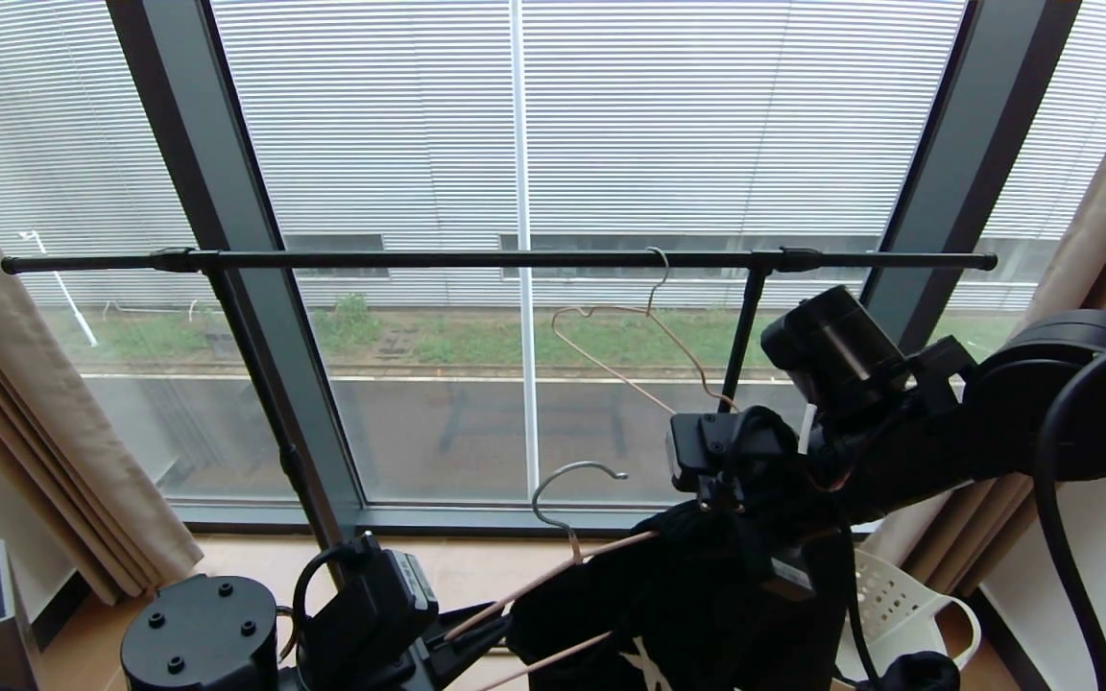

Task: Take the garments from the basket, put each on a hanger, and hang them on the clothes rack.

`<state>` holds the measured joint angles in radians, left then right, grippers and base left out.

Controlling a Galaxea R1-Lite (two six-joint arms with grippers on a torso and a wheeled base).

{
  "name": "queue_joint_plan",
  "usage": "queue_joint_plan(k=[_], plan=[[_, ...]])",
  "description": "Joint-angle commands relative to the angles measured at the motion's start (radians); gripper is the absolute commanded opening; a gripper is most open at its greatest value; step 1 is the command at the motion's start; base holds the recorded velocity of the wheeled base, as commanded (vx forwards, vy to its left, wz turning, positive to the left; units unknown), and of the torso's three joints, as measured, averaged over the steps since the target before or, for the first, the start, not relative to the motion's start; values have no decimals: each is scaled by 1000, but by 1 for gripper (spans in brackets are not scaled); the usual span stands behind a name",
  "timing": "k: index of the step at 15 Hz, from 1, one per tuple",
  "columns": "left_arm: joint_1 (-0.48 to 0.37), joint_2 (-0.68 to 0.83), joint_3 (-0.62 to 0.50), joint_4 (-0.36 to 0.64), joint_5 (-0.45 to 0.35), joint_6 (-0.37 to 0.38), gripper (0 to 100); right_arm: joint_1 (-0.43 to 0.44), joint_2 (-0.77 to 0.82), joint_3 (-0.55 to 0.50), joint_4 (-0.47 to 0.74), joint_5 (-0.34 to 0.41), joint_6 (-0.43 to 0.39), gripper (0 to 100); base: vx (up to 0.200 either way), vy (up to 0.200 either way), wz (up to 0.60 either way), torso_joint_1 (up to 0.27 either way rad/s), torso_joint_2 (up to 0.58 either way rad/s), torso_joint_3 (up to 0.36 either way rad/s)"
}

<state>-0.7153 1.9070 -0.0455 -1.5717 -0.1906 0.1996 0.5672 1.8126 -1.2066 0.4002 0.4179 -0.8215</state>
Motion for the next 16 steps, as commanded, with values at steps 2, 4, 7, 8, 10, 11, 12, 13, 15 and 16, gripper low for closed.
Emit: queue_joint_plan(k=[2,4,7,8,10,11,12,13,15,16], plan=[[4,4,1,1,-3,-11,0,6,-32,10,0,-1,1,0,0,0,0,0,0,0],[4,4,-4,1,-3,-11,0,14,-39,30,-3,-2,-1,0,0,0,0,0,0,0],[4,6,-4,1,-4,-6,0,17,-42,41,-6,-1,-1,0,0,0,0,0,0,0],[4,4,-8,1,-4,-11,100,17,-47,41,-6,-1,-1,0,0,0,0,0,0,0],[7,6,-2,1,-4,-12,100,17,-48,42,-6,-1,-1,0,0,0,0,0,0,0],[13,1,3,1,-3,-12,100,17,-47,42,-6,-1,-1,0,0,0,0,0,0,0],[19,-3,4,1,-3,-14,100,17,-47,44,-4,-1,1,0,0,0,0,0,0,0],[33,-26,6,1,-3,-31,100,13,-47,44,-4,1,1,0,0,0,0,0,0,0],[59,-94,1,1,-4,-86,100,3,-47,48,-6,2,2,0,0,0,0,0,0,0],[85,-161,1,1,-12,-140,100,-17,-48,53,-8,4,2,0,0,0,0,0,0,0]])
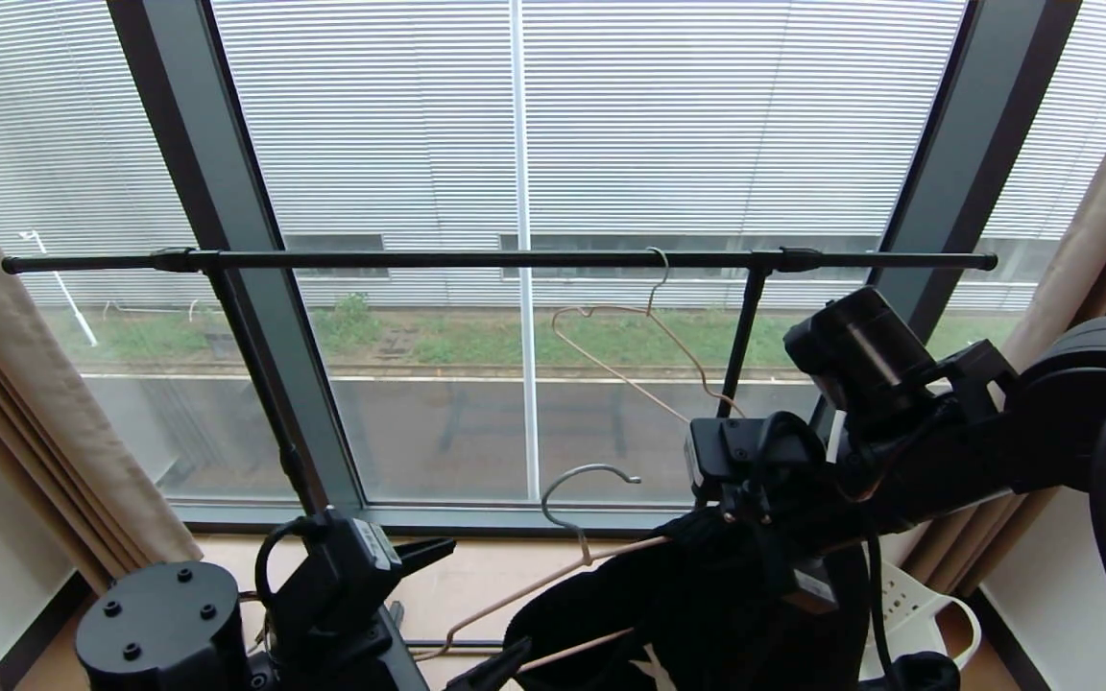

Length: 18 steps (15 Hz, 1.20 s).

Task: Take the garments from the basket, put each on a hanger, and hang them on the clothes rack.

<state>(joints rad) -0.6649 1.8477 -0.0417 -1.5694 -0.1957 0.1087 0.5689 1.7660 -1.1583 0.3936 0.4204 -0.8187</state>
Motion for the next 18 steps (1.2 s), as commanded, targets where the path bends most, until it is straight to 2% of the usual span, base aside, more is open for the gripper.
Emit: queue_joint_plan(k=[1,3,5,6,8,11,13,15,18], plan=[[64,-139,-1,-1,-22,-92,100,-26,-3,8,1,1,0,0,0,0,0,0,0,0],[217,-186,2,-1,-128,-227,100,-35,-37,31,-2,1,0,0,0,0,0,0,0,0],[337,-177,-6,-1,-260,-360,100,-37,-68,42,1,3,1,0,0,0,0,0,0,0],[407,-137,-21,-1,-346,-451,100,-40,-100,65,-6,32,1,0,0,0,0,0,0,0],[453,-58,-44,-1,-367,-495,100,-54,-126,71,-2,72,3,0,0,0,0,0,0,0],[439,27,-78,-1,-376,-563,100,-55,-141,69,-15,93,26,0,0,0,0,0,0,0],[418,108,-84,-1,-396,-586,100,-57,-145,71,-50,156,39,0,0,0,0,0,0,0],[389,200,-72,-1,-430,-586,100,-57,-138,68,-94,195,46,0,0,0,0,0,0,0],[355,200,-55,-1,-430,-584,100,-55,-123,63,-159,213,52,0,0,0,0,0,0,0]])
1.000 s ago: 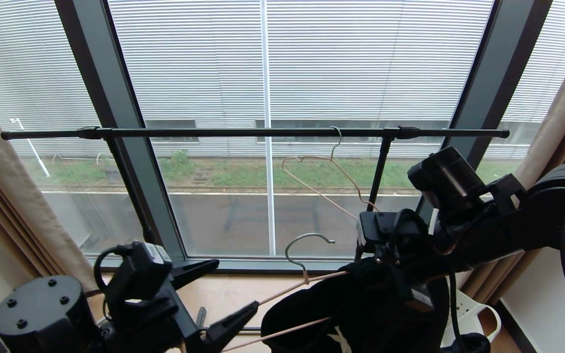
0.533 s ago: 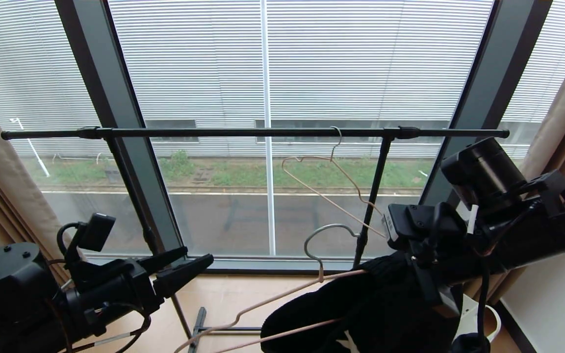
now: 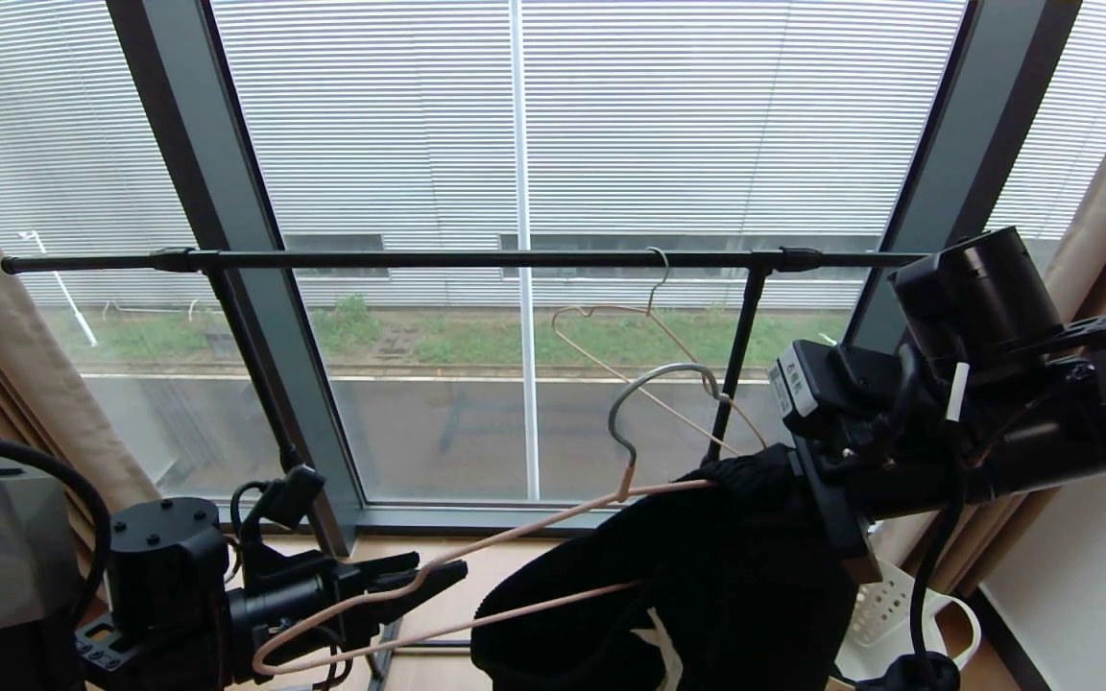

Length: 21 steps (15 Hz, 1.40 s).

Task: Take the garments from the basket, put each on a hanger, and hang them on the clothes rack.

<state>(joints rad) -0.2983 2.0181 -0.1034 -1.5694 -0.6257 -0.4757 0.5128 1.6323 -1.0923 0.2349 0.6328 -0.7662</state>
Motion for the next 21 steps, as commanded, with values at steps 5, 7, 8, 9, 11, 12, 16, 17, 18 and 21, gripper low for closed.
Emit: queue_joint_plan(k=[5,7,8,9,11,12,16,17,18,21], plan=[[-47,31,16,-1,1,0,100,1,15,-1,-35,36,22,0,0,0,0,0,0,0],[-51,31,14,-1,1,-1,100,3,11,-1,-37,48,24,0,0,0,0,0,0,0],[-51,31,16,-1,1,-1,100,4,9,-3,-37,48,25,0,0,0,0,0,0,0],[-56,31,16,-1,1,-1,100,6,9,-3,-37,54,30,0,0,0,0,0,0,0],[-70,33,19,-1,1,0,100,6,6,3,-57,82,36,0,0,0,0,0,0,0],[-70,33,19,-1,1,0,100,6,6,3,-57,82,36,0,0,0,0,0,0,0],[-87,34,28,-1,1,0,0,6,1,-3,-60,99,39,0,0,0,0,0,0,0],[-87,34,28,-1,1,0,0,6,1,-3,-60,99,39,0,0,0,0,0,0,0],[-87,31,28,-1,1,0,0,6,1,-1,-58,99,39,0,0,0,0,0,0,0],[-84,30,25,-1,3,0,0,6,3,-3,-60,100,44,0,0,0,0,0,0,0]])
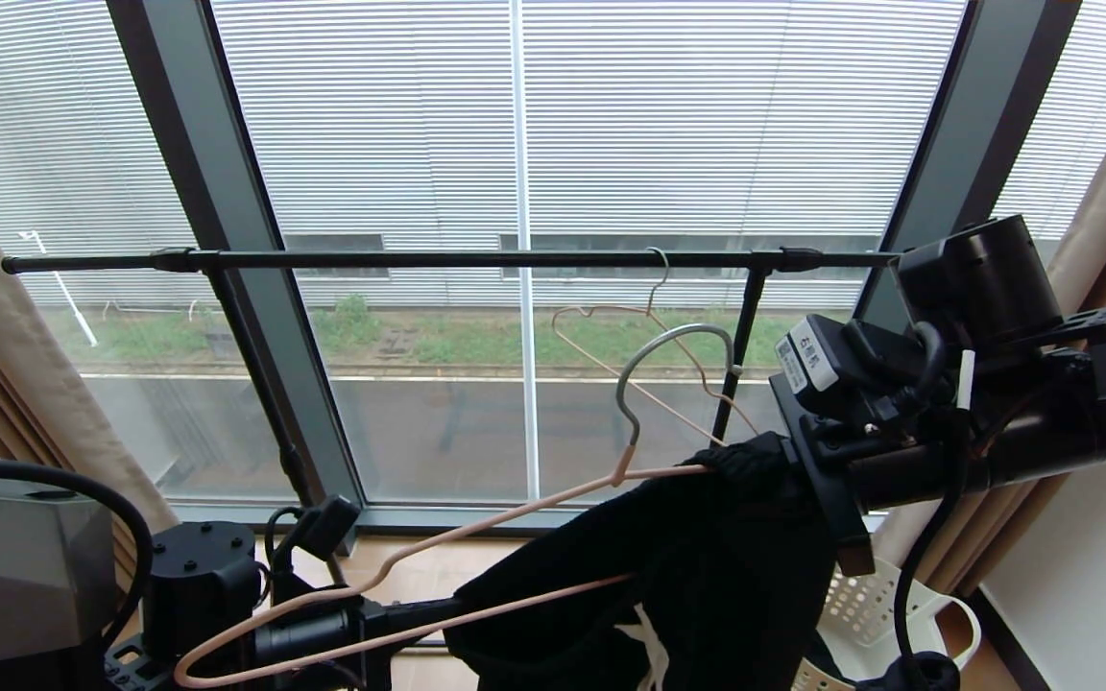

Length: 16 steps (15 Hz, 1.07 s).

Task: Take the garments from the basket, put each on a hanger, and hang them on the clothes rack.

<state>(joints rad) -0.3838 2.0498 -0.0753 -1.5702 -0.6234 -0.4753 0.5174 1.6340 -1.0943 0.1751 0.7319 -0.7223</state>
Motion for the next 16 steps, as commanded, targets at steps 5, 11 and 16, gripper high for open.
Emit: queue_joint_plan(k=[5,11,16], plan=[[74,-13,-21,-1,1,3,0,-60,-20,27,3,0,-2,0,0,0,0,0,0,0],[92,-26,-21,-1,-2,4,0,-171,-62,131,1,-17,-8,0,0,0,0,0,0,0],[94,-30,-23,-1,-1,7,0,-247,-88,189,4,-123,-26,0,0,0,0,0,0,0]])
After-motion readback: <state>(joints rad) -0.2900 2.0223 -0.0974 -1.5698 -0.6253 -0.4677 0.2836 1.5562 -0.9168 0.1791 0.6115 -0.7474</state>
